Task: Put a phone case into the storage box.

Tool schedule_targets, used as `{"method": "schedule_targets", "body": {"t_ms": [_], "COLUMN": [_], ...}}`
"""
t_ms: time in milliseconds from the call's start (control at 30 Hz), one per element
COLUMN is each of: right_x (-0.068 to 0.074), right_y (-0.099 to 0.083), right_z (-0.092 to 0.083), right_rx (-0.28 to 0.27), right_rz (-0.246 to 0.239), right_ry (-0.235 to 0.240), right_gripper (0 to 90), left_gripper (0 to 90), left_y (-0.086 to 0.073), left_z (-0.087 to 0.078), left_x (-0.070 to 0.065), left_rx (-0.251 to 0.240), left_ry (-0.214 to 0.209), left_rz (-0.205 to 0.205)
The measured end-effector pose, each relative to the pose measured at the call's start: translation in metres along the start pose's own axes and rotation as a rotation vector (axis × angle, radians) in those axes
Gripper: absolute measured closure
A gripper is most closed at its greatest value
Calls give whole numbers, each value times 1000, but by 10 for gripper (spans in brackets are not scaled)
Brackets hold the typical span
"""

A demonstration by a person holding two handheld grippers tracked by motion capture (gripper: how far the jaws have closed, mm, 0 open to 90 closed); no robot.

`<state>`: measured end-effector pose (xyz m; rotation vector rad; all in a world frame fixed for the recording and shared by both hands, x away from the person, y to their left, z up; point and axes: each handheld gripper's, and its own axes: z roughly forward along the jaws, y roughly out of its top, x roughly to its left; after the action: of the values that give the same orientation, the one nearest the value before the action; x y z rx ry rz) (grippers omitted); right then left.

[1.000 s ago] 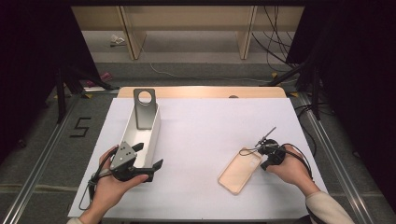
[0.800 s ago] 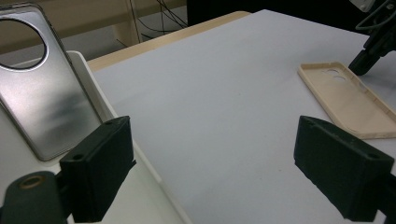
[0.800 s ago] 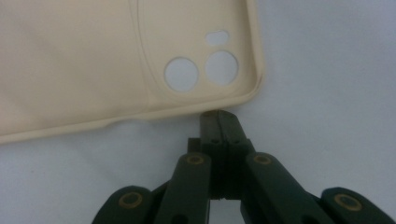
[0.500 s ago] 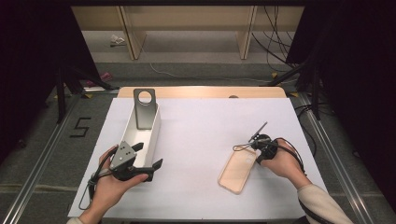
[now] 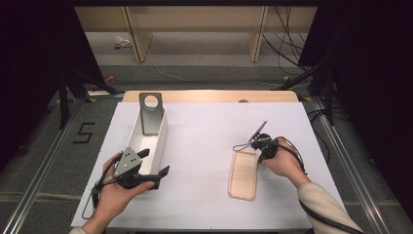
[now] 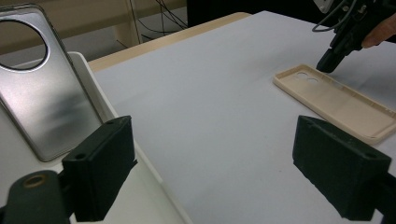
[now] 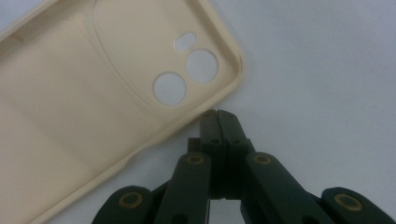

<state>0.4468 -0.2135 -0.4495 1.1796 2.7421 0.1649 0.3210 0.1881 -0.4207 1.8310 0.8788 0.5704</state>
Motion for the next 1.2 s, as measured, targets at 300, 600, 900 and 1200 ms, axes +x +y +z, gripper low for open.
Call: {"method": "schedule_targets", "body": {"t_ms": [300, 600, 900, 1200], "right_x": [5, 7, 7, 6], "right_y": [10, 15, 15, 7], "right_z": [2, 1, 0, -9], "right_rx": [-7, -9, -12, -65], "right_rz": [-10, -13, -16, -121], "right_ry": [-5, -6, -10, -58], "right_gripper": [900, 900, 848, 433], "left_gripper": [128, 130, 129, 130], "left_y": [0, 0, 0, -1], "left_z": [0, 0, 0, 0], "left_x": [0, 0, 0, 1], "left_rx": [-1, 0, 0, 7], "left_ry": [0, 0, -1, 0], "left_rz": [1, 1, 2, 1]}}
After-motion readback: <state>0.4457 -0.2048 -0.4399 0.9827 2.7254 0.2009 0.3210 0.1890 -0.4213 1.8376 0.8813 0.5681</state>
